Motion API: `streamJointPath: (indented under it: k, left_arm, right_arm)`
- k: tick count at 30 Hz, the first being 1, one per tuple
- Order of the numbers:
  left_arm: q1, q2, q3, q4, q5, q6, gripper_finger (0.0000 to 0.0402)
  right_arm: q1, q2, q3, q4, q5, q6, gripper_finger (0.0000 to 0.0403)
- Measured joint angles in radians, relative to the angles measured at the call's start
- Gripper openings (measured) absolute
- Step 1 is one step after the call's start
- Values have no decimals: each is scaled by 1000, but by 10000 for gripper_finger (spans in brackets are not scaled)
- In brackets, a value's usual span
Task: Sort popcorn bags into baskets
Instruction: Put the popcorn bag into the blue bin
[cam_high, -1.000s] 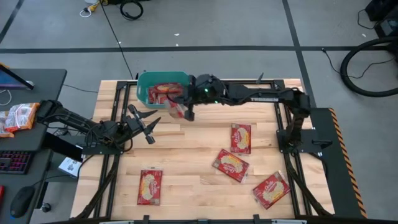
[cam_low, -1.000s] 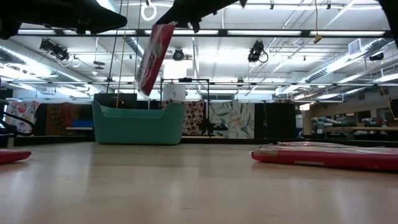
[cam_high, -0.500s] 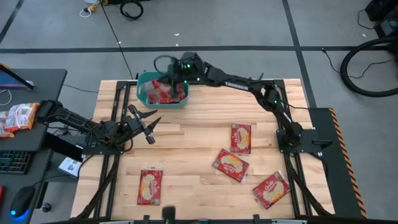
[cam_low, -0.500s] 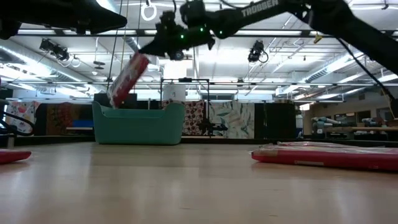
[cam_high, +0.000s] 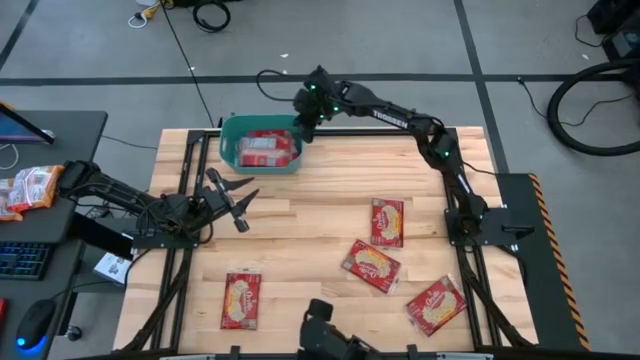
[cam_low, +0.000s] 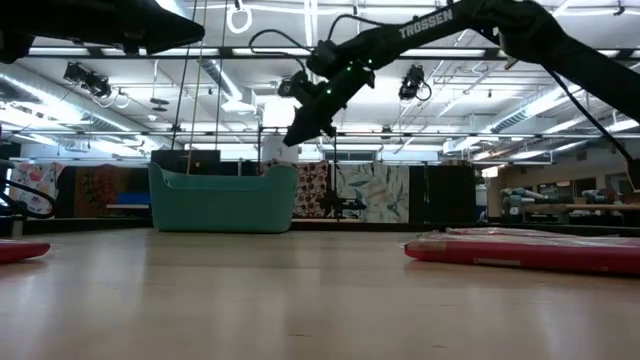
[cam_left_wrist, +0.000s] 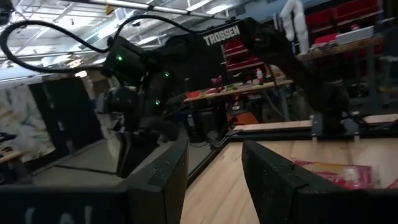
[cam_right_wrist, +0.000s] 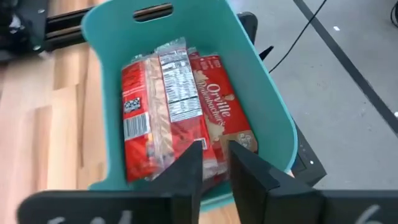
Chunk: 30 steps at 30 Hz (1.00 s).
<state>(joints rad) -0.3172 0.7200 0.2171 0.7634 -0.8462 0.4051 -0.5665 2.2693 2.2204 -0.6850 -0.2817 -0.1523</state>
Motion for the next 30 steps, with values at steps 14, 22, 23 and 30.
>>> streamJointPath:
  k: [14,22,23,30]
  left_arm:
    - [0,0,0,0,39,-1,155]
    - [-9,0,0,-59,37,-65,155]
    - [-13,0,0,-60,35,-69,155]
    - [-54,-2,0,-58,32,-83,155]
  right_arm:
    - [145,-132,1,-196,92,-127,103]
    - [187,-163,-107,-153,139,-146,103]
    - [186,-179,-141,-128,139,-141,103]
    - [219,-349,-509,116,183,-91,102]
